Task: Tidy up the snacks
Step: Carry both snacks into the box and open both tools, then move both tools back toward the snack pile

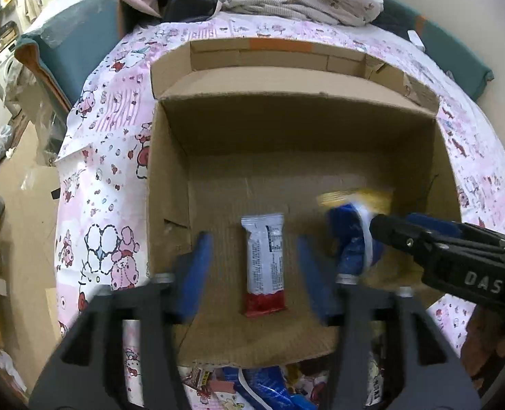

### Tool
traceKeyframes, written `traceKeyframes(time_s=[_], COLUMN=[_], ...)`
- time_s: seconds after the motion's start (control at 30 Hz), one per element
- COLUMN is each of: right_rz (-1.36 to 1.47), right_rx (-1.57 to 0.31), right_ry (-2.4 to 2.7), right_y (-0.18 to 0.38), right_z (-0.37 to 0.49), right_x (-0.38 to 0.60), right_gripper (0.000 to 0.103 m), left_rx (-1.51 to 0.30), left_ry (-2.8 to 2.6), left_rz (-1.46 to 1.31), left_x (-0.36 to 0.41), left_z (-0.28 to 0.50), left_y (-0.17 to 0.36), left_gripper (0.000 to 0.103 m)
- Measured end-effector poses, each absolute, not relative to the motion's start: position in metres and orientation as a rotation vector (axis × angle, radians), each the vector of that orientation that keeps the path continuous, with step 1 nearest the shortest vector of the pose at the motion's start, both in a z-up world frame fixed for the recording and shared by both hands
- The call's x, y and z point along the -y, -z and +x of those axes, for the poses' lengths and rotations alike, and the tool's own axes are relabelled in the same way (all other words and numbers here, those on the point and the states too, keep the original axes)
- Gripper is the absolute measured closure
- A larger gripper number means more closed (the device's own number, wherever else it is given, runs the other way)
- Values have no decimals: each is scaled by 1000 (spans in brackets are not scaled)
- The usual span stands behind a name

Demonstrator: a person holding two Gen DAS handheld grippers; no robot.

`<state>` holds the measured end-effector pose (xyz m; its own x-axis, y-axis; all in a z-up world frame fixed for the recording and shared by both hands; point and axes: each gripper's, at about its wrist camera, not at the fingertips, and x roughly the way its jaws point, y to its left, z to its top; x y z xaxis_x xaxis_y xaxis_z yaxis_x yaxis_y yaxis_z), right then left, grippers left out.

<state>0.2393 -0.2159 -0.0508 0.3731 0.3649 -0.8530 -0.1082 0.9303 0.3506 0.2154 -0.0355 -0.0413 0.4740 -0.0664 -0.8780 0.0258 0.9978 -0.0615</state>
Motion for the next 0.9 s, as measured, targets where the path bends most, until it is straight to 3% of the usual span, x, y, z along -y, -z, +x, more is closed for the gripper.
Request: traceKeyframes(time_s=[0.03, 0.1, 0.9], right_rz=[247, 240, 297], right_rx=[-1136, -1120, -1084], right_ry=[-306, -306, -265], right_y=[47, 40, 18], right_z=[238, 236, 147], right_x=[216, 218, 265], right_gripper=[30, 30, 30], left_rx=[-1066, -1061, -1046], left_ry=[56, 54, -12], left_rz=[-50, -59, -124], left_x=[34, 33, -7], left_z=[214, 212, 141], left_y=[39, 35, 8], left_gripper=[29, 27, 27])
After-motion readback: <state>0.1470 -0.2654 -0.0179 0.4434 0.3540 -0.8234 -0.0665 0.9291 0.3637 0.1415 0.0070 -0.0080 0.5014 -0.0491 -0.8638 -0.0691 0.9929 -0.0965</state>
